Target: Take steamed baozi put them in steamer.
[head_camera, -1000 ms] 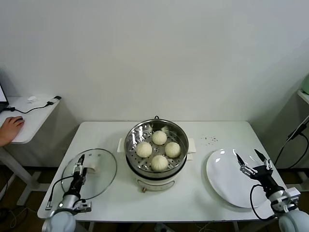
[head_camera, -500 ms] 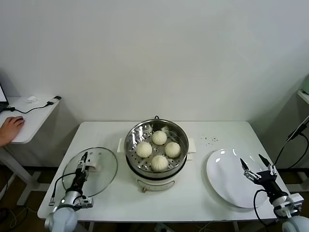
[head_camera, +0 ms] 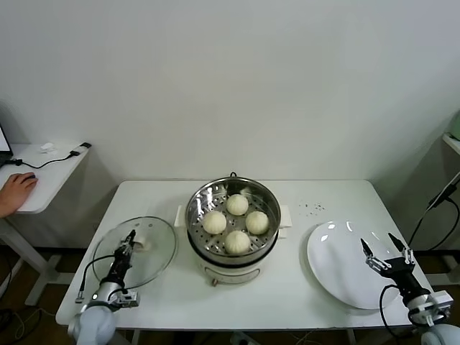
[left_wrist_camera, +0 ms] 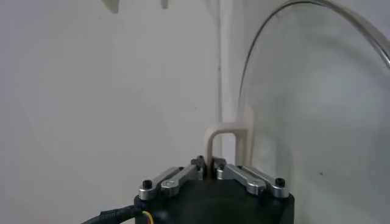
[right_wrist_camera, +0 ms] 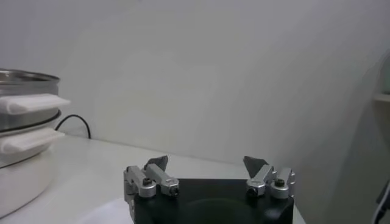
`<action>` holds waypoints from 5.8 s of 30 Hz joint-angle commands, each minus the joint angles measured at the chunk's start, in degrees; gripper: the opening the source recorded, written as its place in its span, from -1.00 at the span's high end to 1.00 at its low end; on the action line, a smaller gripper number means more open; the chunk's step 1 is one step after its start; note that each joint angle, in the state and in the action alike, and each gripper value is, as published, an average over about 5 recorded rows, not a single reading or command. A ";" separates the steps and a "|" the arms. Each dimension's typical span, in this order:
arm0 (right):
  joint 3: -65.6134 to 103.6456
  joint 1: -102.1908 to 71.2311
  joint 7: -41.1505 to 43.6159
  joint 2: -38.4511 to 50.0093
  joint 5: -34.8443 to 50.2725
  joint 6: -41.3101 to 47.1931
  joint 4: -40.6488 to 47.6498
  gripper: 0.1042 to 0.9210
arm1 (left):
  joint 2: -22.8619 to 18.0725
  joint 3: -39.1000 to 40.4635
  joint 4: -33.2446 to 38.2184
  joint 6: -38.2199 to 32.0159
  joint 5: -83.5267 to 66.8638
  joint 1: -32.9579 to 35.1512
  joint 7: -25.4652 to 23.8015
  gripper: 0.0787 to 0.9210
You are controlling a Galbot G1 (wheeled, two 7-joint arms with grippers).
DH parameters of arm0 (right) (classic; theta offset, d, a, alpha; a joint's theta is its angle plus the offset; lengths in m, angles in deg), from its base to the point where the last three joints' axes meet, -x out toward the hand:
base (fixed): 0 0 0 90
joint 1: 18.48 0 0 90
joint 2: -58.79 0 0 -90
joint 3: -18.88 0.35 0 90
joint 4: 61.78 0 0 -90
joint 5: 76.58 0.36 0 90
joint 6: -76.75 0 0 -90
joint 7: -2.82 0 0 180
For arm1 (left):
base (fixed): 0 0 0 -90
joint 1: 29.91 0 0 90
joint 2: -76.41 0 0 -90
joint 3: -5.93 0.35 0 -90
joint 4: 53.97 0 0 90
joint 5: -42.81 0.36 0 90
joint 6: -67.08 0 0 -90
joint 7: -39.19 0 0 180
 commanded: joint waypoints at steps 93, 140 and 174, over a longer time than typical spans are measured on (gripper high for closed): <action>-2.24 11.48 0.75 -0.54 -5.55 -2.29 12.94 -0.76 | -12.13 52.14 20.64 57.26 12.24 -11.50 -29.39 0.85; -1.06 11.97 2.38 -1.17 -5.71 -2.83 14.69 -0.76 | -8.24 51.23 25.94 55.39 12.34 -9.03 -32.10 0.30; -0.96 11.15 0.39 -2.68 -7.37 1.78 7.61 -0.76 | 7.40 19.01 49.48 27.01 -65.12 14.41 -3.25 -0.77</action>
